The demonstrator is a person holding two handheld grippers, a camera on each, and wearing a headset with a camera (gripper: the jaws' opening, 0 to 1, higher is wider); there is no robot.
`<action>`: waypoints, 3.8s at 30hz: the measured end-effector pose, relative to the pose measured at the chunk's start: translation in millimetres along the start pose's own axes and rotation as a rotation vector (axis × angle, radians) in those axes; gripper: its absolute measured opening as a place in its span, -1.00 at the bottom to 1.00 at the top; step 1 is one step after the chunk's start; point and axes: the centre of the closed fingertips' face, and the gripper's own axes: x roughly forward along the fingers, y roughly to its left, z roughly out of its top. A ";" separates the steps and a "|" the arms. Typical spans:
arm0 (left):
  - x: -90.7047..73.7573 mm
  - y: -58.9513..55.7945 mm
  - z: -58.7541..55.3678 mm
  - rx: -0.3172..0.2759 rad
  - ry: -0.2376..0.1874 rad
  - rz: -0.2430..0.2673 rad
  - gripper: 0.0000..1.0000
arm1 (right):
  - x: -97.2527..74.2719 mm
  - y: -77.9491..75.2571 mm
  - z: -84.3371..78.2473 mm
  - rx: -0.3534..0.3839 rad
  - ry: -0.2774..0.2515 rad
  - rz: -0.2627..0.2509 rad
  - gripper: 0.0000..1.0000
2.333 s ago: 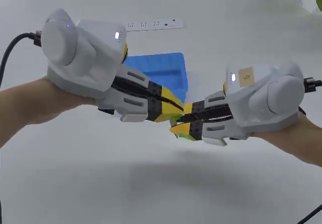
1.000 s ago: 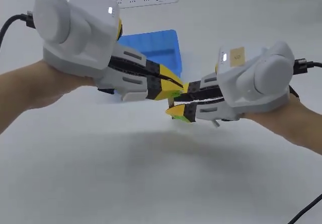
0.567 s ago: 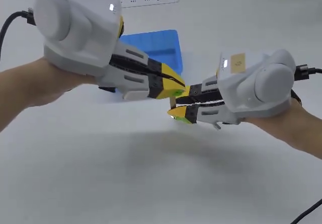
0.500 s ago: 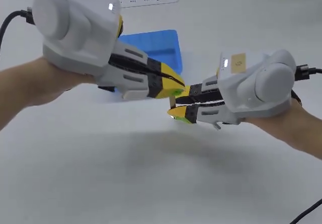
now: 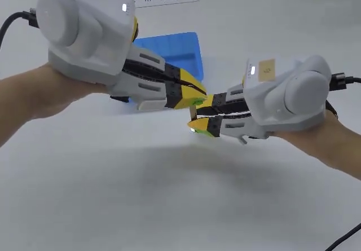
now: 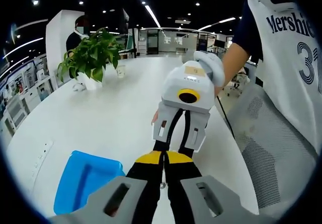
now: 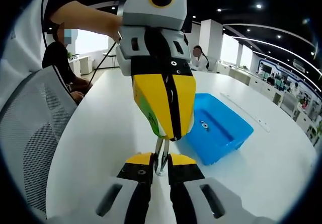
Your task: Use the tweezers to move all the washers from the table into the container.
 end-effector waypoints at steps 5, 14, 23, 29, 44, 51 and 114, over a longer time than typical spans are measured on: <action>0.0 -1.8 -2.1 -0.009 0.006 -0.010 -0.90 | 1.3 0.9 -1.9 0.003 0.006 0.005 -0.76; -1.4 -0.8 -5.7 -0.023 0.020 -0.020 -0.90 | 1.7 2.7 -3.0 0.013 0.006 0.008 -0.76; -3.3 1.2 -7.6 -0.037 0.025 -0.022 -0.90 | 2.0 2.1 -3.0 0.022 0.007 0.003 -0.79; -6.5 0.5 -5.9 -0.043 0.027 -0.028 -0.90 | 2.0 2.4 -1.0 0.032 0.009 0.005 -0.79; -44.9 5.0 19.0 0.011 0.035 -0.024 -0.90 | -2.9 -5.6 50.5 -0.008 -0.044 0.011 -0.80; -74.8 13.4 32.8 0.065 0.042 0.015 -0.90 | 0.6 -13.7 82.3 -0.066 -0.064 0.012 -0.80; -92.7 100.9 -7.2 0.064 0.000 0.126 -0.90 | 54.6 -84.9 78.7 -0.067 -0.025 0.005 -0.78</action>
